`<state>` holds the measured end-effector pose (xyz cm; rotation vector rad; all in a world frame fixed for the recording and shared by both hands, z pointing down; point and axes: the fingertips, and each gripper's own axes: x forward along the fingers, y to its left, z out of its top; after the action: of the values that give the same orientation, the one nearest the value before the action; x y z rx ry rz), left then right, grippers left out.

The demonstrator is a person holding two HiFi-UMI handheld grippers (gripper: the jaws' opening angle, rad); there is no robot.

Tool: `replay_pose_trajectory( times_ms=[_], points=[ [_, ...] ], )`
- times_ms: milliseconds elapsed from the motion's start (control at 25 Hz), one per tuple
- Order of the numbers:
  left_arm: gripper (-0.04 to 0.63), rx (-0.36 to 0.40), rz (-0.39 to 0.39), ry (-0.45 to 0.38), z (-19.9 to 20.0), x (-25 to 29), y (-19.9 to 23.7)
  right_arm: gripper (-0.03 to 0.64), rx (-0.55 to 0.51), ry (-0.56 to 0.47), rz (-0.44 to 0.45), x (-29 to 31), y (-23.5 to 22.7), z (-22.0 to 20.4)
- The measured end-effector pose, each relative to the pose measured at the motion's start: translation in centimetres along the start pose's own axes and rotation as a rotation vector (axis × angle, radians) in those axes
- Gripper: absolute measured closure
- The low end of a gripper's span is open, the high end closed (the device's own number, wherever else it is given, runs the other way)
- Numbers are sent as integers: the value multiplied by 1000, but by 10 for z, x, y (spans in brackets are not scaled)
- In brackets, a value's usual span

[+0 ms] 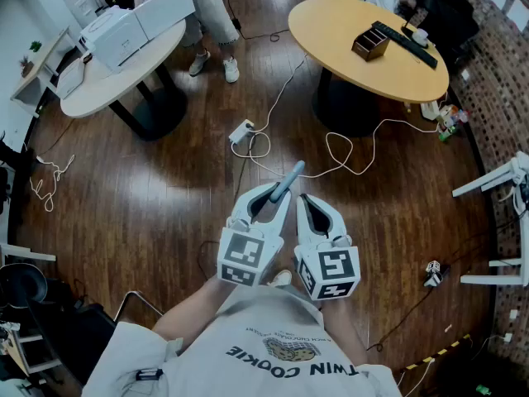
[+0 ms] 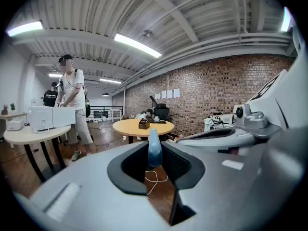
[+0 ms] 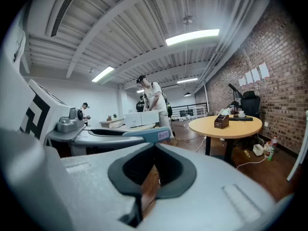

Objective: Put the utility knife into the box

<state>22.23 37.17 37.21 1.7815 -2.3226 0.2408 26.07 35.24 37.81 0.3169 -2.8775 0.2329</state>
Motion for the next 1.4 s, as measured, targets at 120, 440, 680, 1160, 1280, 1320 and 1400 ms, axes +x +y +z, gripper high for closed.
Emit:
replay_pose_trajectory(
  times_ms=[120, 440, 680, 1160, 1280, 1320, 1400],
  points=[
    [522, -11, 0, 1, -2, 14, 16, 618, -4, 2, 0, 20, -4, 2],
    [522, -30, -36, 21, -8, 64, 73, 618, 7, 45, -30, 97, -18, 4],
    [522, -48, -85, 41, -7, 106, 133, 618, 17, 83, -73, 168, -26, 15],
    [522, -66, -157, 30, 6, 152, 236, 618, 13, 107, -131, 281, -19, 44],
    [522, -61, -171, 30, 8, 158, 254, 617, 10, 103, -140, 300, -15, 51],
    [522, -59, -175, 29, 9, 161, 259, 618, 10, 102, -143, 306, -14, 53],
    [522, -55, -184, 27, 11, 166, 267, 618, 11, 101, -151, 316, -14, 56]
  ],
)
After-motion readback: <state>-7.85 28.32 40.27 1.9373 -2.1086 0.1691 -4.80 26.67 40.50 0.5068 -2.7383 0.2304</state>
